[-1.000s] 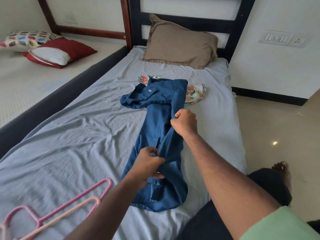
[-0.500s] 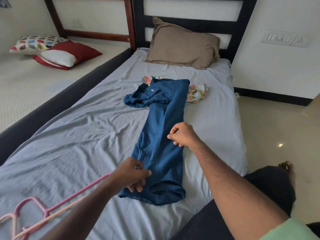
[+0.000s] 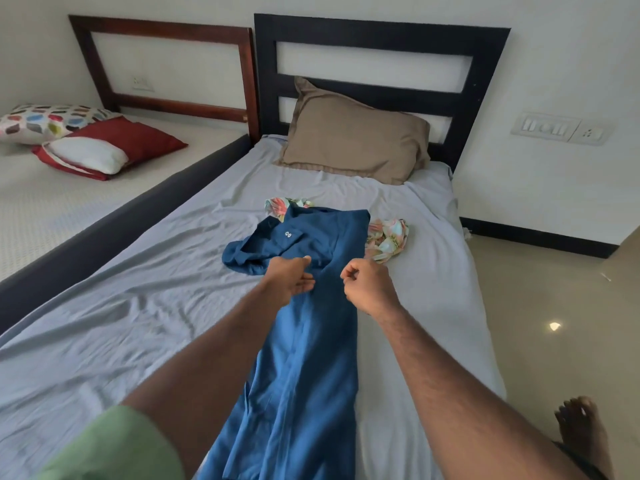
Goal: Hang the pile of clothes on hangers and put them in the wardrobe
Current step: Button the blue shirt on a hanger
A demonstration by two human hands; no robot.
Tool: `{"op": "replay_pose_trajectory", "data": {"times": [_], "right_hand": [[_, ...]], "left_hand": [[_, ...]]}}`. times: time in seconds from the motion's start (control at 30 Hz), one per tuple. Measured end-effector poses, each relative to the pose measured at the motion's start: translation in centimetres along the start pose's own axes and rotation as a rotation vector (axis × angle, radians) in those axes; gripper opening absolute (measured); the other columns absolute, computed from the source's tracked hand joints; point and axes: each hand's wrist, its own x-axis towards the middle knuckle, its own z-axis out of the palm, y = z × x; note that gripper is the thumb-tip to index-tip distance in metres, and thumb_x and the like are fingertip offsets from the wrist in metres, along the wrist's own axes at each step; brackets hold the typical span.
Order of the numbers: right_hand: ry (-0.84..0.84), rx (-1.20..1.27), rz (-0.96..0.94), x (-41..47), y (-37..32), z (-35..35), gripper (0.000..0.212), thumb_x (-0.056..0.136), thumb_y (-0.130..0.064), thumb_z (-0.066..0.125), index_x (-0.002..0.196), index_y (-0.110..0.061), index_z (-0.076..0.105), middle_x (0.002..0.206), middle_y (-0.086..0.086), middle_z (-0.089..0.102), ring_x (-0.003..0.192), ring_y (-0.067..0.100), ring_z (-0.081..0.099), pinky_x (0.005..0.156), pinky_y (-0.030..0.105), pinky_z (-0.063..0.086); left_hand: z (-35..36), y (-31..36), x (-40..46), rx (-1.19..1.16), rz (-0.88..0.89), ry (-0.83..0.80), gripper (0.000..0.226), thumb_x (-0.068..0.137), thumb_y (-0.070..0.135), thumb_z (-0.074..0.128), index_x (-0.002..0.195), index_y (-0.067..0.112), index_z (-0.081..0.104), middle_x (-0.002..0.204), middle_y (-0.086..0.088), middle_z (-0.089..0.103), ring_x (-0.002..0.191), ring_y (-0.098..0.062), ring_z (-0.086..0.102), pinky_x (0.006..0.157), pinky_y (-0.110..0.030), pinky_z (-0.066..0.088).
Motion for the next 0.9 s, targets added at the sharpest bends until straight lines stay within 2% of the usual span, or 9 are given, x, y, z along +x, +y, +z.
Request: {"op": "replay_pose_trajectory", "data": {"times": [0.07, 0.13, 0.23, 0.3, 0.4, 0.5, 0.67, 0.8, 0.9], "right_hand": [[0.06, 0.006, -0.014, 2.0, -0.5, 0.9, 0.011, 0.086, -0.015, 0.064, 0.077, -0.017, 0.068, 0.076, -0.002, 0.069, 0.076, 0.023, 0.067, 0.075, 0.036, 0.058], [0.117, 0.023, -0.011, 3.1, -1.3, 1.9, 0.022, 0.086, -0.034, 0.072, 0.074, -0.017, 0.064, 0.076, 0.0, 0.069, 0.077, 0.024, 0.066, 0.073, 0.036, 0.057], [0.101, -0.053, -0.004, 3.9, -2.3, 3.6, 0.033, 0.085, -0.043, 0.071, 0.097, -0.013, 0.06, 0.096, 0.008, 0.067, 0.09, 0.032, 0.065, 0.074, 0.039, 0.055], [0.04, -0.179, 0.002, 3.7, -2.5, 4.8, 0.042, 0.088, -0.039, 0.065, 0.114, -0.011, 0.049, 0.111, 0.011, 0.061, 0.102, 0.038, 0.063, 0.071, 0.041, 0.049], [-0.073, -0.25, 0.066, 3.4, -1.7, 5.7, 0.053, 0.085, -0.023, 0.068, 0.126, -0.009, 0.038, 0.122, 0.014, 0.056, 0.113, 0.04, 0.059, 0.077, 0.042, 0.049], [-0.049, -0.202, 0.119, 3.4, -0.6, 5.2, 0.041, 0.082, -0.015, 0.067, 0.118, -0.008, 0.047, 0.117, 0.017, 0.06, 0.109, 0.041, 0.061, 0.081, 0.042, 0.053], [0.126, -0.105, -0.039, 2.8, -0.6, 5.3, 0.01, 0.08, -0.011, 0.059, 0.082, -0.011, 0.049, 0.085, 0.013, 0.062, 0.082, 0.04, 0.062, 0.061, 0.036, 0.04], [-0.045, -0.109, -0.13, 1.7, -1.4, 6.7, 0.026, 0.083, -0.01, 0.062, 0.108, -0.013, 0.057, 0.097, 0.008, 0.066, 0.09, 0.032, 0.064, 0.072, 0.034, 0.047], [-0.077, -0.063, -0.164, 0.3, -1.4, 7.8, 0.034, 0.083, -0.011, 0.067, 0.112, -0.015, 0.051, 0.096, 0.005, 0.065, 0.087, 0.029, 0.063, 0.075, 0.034, 0.048]], "left_hand": [[1.0, 0.8, 2.4, -0.086, -0.075, 0.038, 0.031, 0.096, 0.024, 0.068, 0.104, -0.003, 0.057, 0.089, -0.022, 0.066, 0.074, -0.028, 0.068, 0.055, -0.03, 0.057], [2.0, 1.0, 4.3, -0.139, -0.139, 0.073, 0.033, 0.093, 0.028, 0.072, 0.101, 0.0, 0.056, 0.084, -0.02, 0.064, 0.066, -0.027, 0.067, 0.046, -0.03, 0.054], [3.1, 0.8, 6.7, -0.205, -0.157, 0.187, 0.037, 0.084, 0.028, 0.081, 0.098, 0.001, 0.061, 0.066, -0.009, 0.062, 0.048, -0.021, 0.06, 0.045, -0.027, 0.053], [3.2, 0.5, 7.5, -0.197, -0.137, 0.255, 0.03, 0.084, 0.02, 0.077, 0.099, -0.001, 0.062, 0.062, -0.009, 0.068, 0.049, -0.021, 0.066, 0.049, -0.031, 0.057], [3.1, 0.3, 8.0, -0.233, -0.111, 0.264, 0.018, 0.092, 0.008, 0.059, 0.109, 0.002, 0.06, 0.086, -0.017, 0.07, 0.056, -0.024, 0.072, 0.047, -0.032, 0.057], [2.2, 1.2, 8.6, -0.243, -0.029, 0.257, 0.017, 0.095, 0.007, 0.054, 0.111, 0.003, 0.059, 0.096, -0.017, 0.069, 0.061, -0.025, 0.072, 0.045, -0.03, 0.054], [-0.7, 4.7, 8.8, -0.213, 0.093, 0.201, 0.009, 0.101, 0.005, 0.055, 0.092, 0.003, 0.056, 0.075, -0.012, 0.059, 0.054, -0.02, 0.057, 0.051, -0.031, 0.058], [-2.5, 4.5, 8.8, -0.221, 0.051, 0.232, 0.004, 0.102, 0.003, 0.053, 0.101, -0.001, 0.056, 0.082, -0.015, 0.063, 0.063, -0.026, 0.065, 0.053, -0.031, 0.06], [-3.1, 2.8, 8.2, -0.203, -0.015, 0.24, 0.026, 0.098, 0.017, 0.065, 0.104, -0.008, 0.06, 0.083, -0.018, 0.068, 0.069, -0.028, 0.071, 0.06, -0.032, 0.062]]}}
